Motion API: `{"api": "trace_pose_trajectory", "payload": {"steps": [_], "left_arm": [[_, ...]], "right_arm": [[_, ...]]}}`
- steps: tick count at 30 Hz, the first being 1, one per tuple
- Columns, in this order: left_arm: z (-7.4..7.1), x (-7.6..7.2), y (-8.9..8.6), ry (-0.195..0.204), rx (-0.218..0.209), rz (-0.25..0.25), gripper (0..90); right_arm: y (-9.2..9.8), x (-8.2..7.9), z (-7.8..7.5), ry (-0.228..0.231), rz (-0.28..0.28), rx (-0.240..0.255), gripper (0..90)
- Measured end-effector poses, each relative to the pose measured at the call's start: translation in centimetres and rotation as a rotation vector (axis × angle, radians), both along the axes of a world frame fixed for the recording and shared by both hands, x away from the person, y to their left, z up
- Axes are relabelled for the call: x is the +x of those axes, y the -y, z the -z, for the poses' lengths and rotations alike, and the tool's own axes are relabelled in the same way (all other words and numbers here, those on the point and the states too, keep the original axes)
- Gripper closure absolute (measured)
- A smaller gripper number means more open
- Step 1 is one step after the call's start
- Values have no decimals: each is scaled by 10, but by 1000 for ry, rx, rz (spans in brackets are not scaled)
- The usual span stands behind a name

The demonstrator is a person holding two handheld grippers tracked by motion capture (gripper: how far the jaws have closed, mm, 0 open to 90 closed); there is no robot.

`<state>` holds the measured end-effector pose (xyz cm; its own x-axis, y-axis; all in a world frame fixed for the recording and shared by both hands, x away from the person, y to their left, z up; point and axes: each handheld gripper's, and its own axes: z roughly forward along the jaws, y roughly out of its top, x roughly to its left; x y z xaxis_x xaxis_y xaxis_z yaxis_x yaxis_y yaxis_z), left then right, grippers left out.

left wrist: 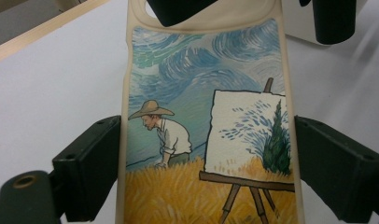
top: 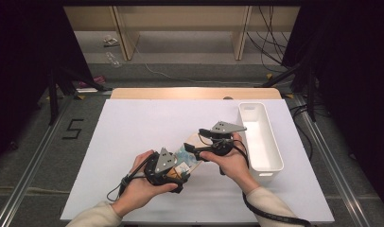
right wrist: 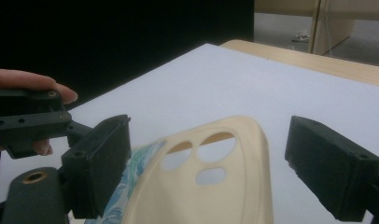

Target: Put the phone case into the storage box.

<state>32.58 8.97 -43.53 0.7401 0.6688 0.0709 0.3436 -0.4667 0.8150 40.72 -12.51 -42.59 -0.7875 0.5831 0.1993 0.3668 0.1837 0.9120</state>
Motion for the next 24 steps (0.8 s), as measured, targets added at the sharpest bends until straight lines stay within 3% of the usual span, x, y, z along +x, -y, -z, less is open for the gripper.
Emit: {"api": "trace_pose_trajectory", "payload": {"steps": [24], "left_arm": [[0,0,0,2,0,0,113]], "right_arm": [[-3,2,5,-30,-13,10,183]]}}
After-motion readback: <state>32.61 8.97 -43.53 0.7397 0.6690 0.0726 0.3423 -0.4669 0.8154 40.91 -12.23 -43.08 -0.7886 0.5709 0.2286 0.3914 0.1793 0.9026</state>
